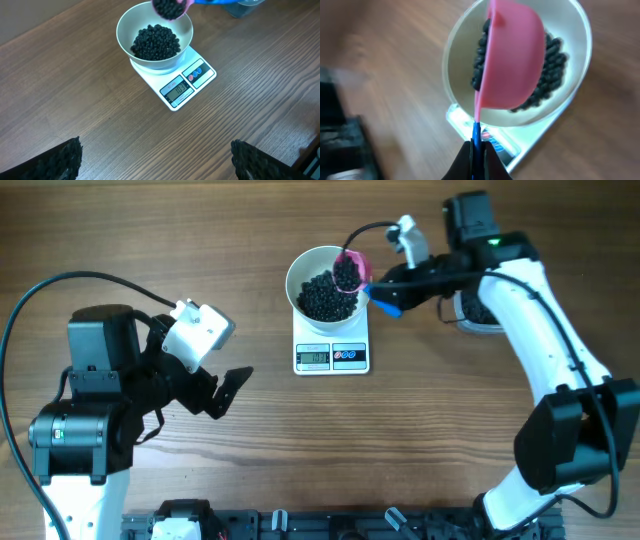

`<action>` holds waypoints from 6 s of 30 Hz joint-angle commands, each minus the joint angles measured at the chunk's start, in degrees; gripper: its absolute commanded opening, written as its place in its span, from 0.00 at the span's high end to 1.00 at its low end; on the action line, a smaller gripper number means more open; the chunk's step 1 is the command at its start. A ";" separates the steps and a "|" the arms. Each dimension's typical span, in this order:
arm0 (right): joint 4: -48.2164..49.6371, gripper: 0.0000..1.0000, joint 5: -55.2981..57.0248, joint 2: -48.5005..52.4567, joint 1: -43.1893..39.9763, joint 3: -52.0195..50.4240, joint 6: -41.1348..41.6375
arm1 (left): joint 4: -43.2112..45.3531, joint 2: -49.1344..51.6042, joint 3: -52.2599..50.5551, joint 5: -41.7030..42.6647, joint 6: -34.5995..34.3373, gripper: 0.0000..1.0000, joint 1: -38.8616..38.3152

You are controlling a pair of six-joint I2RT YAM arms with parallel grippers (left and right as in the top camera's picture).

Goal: Scoop item into bowl and weigh 150g on scale
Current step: 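Lift the filled scoop and move it over the white bowl, then tilt the scoop to pour beans into the white bowl, then return the empty scoop right to the bean tub, then dip the pink scoop into the black beans again, then lift the filled scoop and move it over the white bowl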

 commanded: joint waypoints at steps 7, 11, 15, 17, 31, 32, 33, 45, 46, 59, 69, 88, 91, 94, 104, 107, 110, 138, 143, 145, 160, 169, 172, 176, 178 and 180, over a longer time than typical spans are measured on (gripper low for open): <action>5.11 0.95 39.34 -1.29 11.80 0.09 -2.62 | -0.07 0.07 1.05 0.92 0.87 0.00 0.26; 7.54 0.95 43.47 -1.29 13.22 0.09 -2.60 | -0.07 0.07 1.05 0.92 0.87 0.00 0.26; 8.79 0.96 43.45 -1.29 13.25 0.09 -5.42 | -0.07 0.07 1.05 0.92 0.87 0.00 0.26; 8.94 0.95 43.45 -1.29 13.86 0.09 -5.40 | -0.07 0.07 1.05 0.92 0.90 0.00 0.26; 10.36 0.96 54.99 -1.29 18.38 0.09 -11.74 | -0.07 0.07 1.05 0.92 0.87 0.00 0.26; 11.47 0.96 56.92 -1.51 18.38 0.09 -11.17 | -0.07 0.07 1.05 0.92 0.90 0.00 0.26; 11.80 0.96 56.94 -1.86 18.36 0.15 -11.17 | -0.07 0.07 1.05 0.92 0.87 0.00 0.26; -4.74 0.96 53.96 -11.39 5.09 5.14 2.73 | -0.07 0.07 1.05 0.92 0.87 0.00 0.26; -7.21 0.96 52.50 -11.96 3.10 5.14 2.73 | -0.07 0.07 1.05 0.92 0.87 0.00 0.26; -21.38 0.96 36.11 -8.46 -15.08 5.07 3.82 | -0.07 0.07 1.05 0.92 0.90 0.00 0.26; -22.36 0.96 39.19 1.75 -15.56 5.05 7.23 | -0.07 0.07 1.05 0.92 0.87 0.00 0.26; -19.67 0.96 25.29 9.66 -15.43 5.07 1.88 | -0.07 0.07 1.05 0.92 0.87 0.00 0.26; -20.68 0.96 25.00 9.66 -16.83 5.07 1.25 | -0.07 0.07 1.05 0.92 0.90 0.00 0.26; -20.72 0.96 21.81 9.66 -19.93 5.07 0.55 | -0.07 0.07 1.05 0.92 0.87 0.00 0.26; -21.53 0.96 10.99 9.68 -31.65 5.07 -4.66 | -0.07 0.07 1.05 0.92 0.87 0.00 0.26; -22.03 0.96 6.82 9.68 -34.71 5.07 -7.37 | -0.07 0.07 1.05 0.92 0.87 0.00 0.26; -23.80 0.96 2.14 9.68 -37.73 5.07 -10.03 | -0.07 0.07 1.05 0.92 0.90 0.00 0.26; -24.74 0.96 -19.02 4.96 -35.78 5.09 -7.80 | -0.07 0.07 1.05 0.92 0.87 0.00 0.26; -19.89 0.96 -18.99 3.58 -27.58 5.11 -2.69 | -0.07 0.07 1.05 0.92 0.87 0.00 0.26; -15.96 0.96 -18.99 3.41 -23.26 5.11 0.37 | -0.07 0.07 1.05 0.92 0.87 0.00 0.26; -4.98 0.96 -3.06 3.39 -1.97 5.11 5.75 | -0.07 0.07 1.05 0.92 0.87 0.00 0.26; -1.81 0.96 13.70 3.39 4.46 5.11 5.18 | -0.07 0.07 1.05 0.92 0.87 0.00 0.26; -0.24 0.96 15.65 3.39 6.05 5.11 5.16 | -0.07 0.07 1.05 0.92 0.87 0.00 0.26; 1.05 0.96 15.87 3.39 6.75 5.11 5.29 | -0.07 0.07 1.05 0.92 0.87 0.00 0.26; 1.40 0.96 15.91 3.39 6.75 5.14 5.29 | -0.07 0.07 1.05 0.92 0.87 0.00 0.26; 1.53 0.96 16.50 3.39 6.75 5.14 5.35 | -0.07 0.07 1.05 0.92 0.87 0.00 0.26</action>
